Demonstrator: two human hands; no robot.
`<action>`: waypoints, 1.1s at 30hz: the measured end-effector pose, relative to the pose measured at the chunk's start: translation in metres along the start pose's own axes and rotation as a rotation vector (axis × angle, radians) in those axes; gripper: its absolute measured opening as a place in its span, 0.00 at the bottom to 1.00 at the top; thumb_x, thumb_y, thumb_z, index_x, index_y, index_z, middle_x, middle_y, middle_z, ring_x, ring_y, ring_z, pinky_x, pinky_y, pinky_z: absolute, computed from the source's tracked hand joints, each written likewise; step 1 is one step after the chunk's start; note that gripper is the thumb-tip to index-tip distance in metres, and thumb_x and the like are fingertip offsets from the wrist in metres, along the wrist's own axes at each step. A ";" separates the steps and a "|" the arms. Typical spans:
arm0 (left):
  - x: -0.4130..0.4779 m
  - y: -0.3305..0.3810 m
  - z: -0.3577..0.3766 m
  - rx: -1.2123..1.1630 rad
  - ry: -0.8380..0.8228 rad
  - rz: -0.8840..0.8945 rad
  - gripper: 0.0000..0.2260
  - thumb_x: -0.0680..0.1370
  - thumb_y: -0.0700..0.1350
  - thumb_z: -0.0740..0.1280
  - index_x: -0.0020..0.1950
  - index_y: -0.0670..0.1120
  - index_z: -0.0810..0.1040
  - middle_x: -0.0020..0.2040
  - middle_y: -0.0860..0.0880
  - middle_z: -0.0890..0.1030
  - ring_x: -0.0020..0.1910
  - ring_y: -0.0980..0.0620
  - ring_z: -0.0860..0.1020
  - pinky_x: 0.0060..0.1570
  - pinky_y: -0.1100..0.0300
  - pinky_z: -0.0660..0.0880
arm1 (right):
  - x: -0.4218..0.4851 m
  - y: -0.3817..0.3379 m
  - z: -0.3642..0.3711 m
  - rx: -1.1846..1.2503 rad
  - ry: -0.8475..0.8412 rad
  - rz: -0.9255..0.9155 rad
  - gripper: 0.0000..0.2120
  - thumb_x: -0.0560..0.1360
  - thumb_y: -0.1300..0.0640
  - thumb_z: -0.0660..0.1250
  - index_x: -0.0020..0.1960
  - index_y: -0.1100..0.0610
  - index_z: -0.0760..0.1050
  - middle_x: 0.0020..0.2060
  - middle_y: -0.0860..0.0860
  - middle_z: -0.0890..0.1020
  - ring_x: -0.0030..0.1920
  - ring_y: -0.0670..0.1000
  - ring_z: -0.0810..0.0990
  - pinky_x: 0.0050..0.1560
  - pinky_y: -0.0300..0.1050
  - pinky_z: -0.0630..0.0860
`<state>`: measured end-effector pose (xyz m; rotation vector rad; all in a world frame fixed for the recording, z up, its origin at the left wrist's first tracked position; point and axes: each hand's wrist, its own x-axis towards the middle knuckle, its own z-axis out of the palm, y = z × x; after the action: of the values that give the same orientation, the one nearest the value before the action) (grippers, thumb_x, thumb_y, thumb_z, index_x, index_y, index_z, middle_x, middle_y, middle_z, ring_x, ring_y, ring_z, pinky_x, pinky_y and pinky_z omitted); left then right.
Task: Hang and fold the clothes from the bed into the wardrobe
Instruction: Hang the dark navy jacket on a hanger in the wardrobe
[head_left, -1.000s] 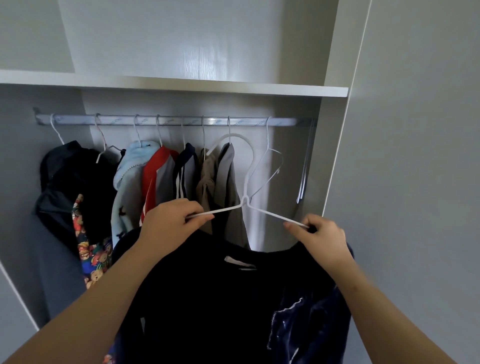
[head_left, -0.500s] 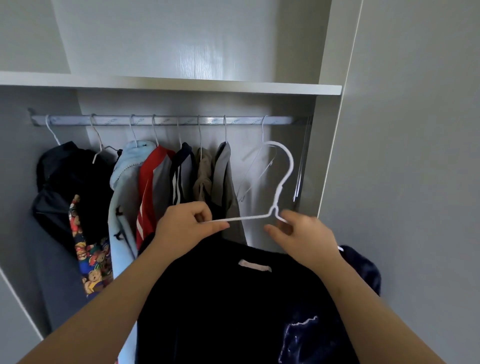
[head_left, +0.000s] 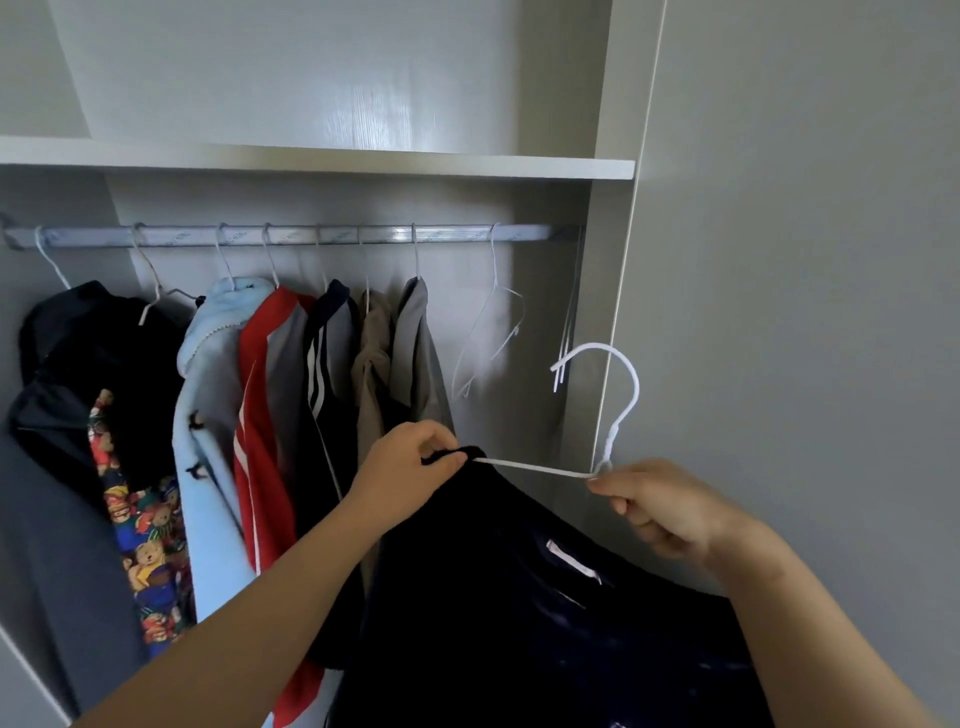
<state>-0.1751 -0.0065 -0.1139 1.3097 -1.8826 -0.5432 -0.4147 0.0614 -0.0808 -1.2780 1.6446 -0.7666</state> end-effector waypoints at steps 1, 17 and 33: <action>0.000 0.000 0.006 -0.011 0.010 -0.039 0.06 0.75 0.46 0.69 0.40 0.55 0.75 0.47 0.53 0.78 0.47 0.57 0.76 0.45 0.71 0.68 | -0.002 0.003 -0.005 0.033 -0.014 0.021 0.17 0.78 0.55 0.61 0.32 0.55 0.63 0.17 0.45 0.56 0.18 0.44 0.51 0.22 0.30 0.48; 0.019 0.006 0.041 0.351 -0.057 -0.308 0.12 0.77 0.40 0.54 0.55 0.51 0.71 0.51 0.51 0.74 0.46 0.50 0.73 0.40 0.59 0.69 | 0.008 0.029 -0.006 0.487 -0.077 0.162 0.16 0.81 0.56 0.55 0.35 0.56 0.63 0.19 0.46 0.57 0.17 0.43 0.52 0.19 0.27 0.50; 0.145 -0.023 0.046 0.665 -0.281 -0.016 0.19 0.81 0.51 0.53 0.73 0.56 0.61 0.77 0.52 0.45 0.72 0.41 0.53 0.68 0.45 0.59 | 0.102 -0.018 0.023 0.424 -0.083 0.156 0.14 0.80 0.63 0.52 0.36 0.57 0.66 0.21 0.48 0.59 0.17 0.43 0.54 0.18 0.29 0.50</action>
<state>-0.2234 -0.1522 -0.1087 1.7305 -2.4073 -0.0971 -0.3933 -0.0404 -0.1021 -0.8599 1.4013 -0.8954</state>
